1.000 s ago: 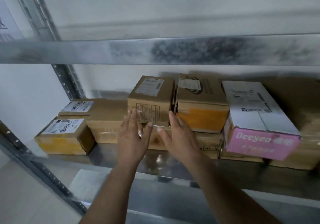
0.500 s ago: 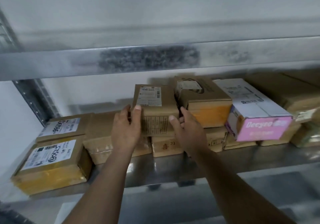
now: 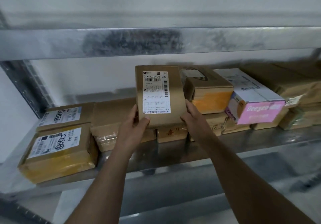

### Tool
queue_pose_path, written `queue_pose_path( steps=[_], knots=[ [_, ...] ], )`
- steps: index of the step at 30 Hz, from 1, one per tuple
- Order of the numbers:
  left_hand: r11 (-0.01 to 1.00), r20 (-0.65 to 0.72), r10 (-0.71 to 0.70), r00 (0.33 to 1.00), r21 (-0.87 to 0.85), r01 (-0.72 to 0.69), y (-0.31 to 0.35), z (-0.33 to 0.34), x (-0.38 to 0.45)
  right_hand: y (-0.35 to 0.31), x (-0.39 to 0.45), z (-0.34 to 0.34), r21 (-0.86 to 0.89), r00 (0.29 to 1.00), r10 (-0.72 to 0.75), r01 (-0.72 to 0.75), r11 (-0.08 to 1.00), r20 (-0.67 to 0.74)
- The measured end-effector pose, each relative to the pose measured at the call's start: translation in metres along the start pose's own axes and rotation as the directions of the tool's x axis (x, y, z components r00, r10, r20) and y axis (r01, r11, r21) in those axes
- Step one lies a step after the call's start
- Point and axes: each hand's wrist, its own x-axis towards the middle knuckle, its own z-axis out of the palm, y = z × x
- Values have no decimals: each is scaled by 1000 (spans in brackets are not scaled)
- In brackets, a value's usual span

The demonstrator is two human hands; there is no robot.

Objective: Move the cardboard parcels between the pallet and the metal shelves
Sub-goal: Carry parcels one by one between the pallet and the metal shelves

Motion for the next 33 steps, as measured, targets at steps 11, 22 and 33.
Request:
queue_pose_path(
  steps=[11, 22, 33],
  knots=[
    [992, -5, 80, 997, -97, -80, -1, 4, -80, 10, -71, -19, 46, 990, -116, 112, 993, 77],
    [986, 97, 136, 986, -113, -125, 35, 87, -167, 27, -167, -106, -14, 995, -83, 82, 997, -52],
    [985, 275, 167, 947, -93, -147, 64, 202, -242, 63, -272, -221, -27, 975, -68, 63, 998, -212]
  ],
)
